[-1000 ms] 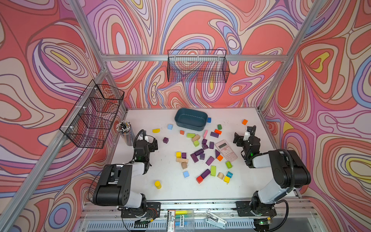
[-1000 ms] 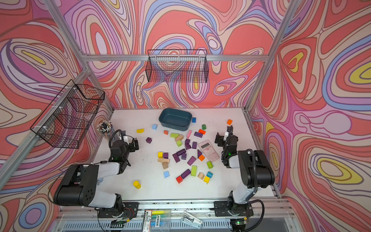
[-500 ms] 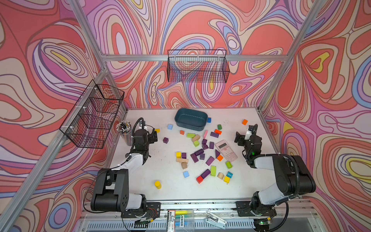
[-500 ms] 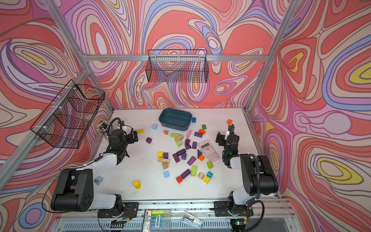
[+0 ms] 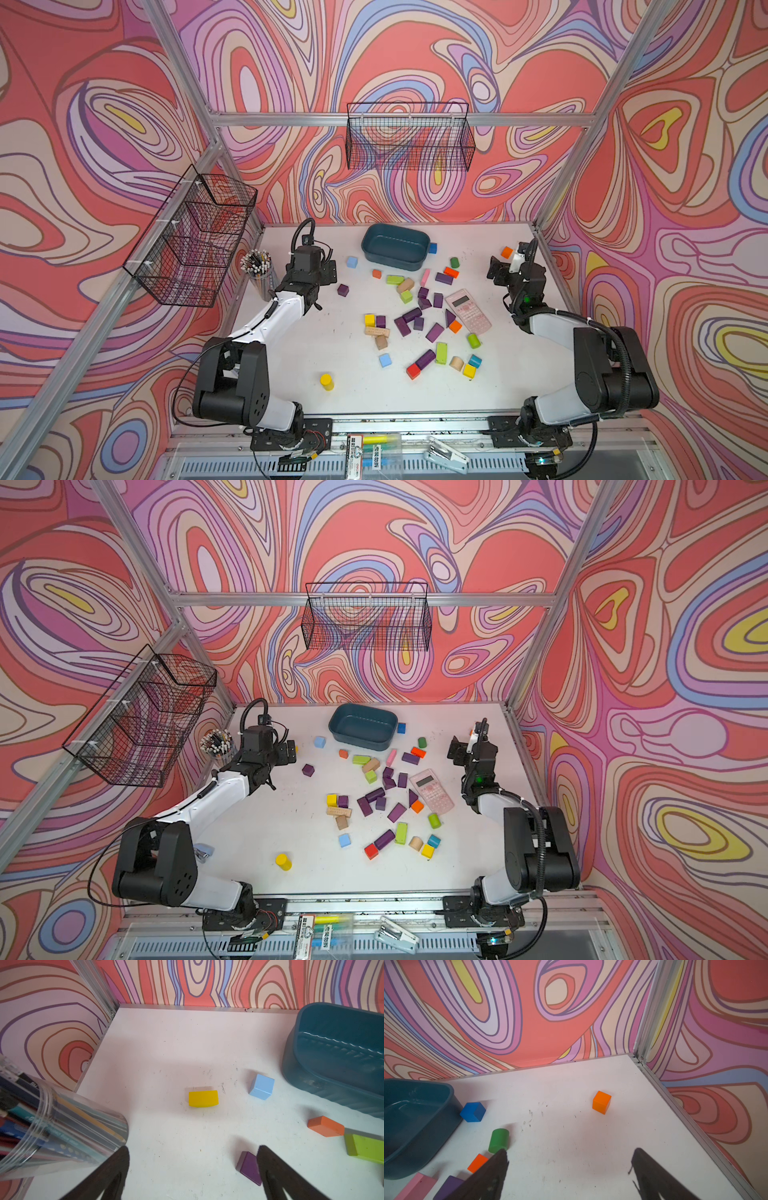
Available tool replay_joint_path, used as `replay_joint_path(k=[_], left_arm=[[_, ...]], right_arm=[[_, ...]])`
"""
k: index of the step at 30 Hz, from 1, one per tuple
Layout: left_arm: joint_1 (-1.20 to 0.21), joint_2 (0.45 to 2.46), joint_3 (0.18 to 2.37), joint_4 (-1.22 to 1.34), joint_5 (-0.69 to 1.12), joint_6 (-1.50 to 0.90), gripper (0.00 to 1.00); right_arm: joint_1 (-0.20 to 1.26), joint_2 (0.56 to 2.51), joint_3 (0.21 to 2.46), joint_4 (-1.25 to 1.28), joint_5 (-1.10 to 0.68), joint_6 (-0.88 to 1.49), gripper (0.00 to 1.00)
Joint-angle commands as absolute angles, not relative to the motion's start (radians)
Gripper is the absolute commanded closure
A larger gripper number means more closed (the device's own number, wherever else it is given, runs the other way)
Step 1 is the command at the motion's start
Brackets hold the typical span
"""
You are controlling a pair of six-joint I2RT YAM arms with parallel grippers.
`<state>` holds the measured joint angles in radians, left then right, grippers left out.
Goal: Pick purple bricks into the storage bin
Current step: Pick up the building block from the center of the board.
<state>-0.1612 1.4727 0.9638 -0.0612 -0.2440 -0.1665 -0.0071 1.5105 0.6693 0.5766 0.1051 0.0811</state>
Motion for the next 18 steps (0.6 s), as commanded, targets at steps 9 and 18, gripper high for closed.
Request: replay_joint_path(k=[9, 18], left_arm=[[-0.253, 1.574, 1.168, -0.485, -0.255, -0.315, 0.02], [-0.291, 1.672, 1.258, -0.618, -0.231, -0.357, 0.04]], right_arm=[[-0.004, 1.55, 0.818, 0.388, 0.048, 0.177, 0.04], [0.004, 1.599, 0.998, 0.084, -0.012, 0.262, 0.06]])
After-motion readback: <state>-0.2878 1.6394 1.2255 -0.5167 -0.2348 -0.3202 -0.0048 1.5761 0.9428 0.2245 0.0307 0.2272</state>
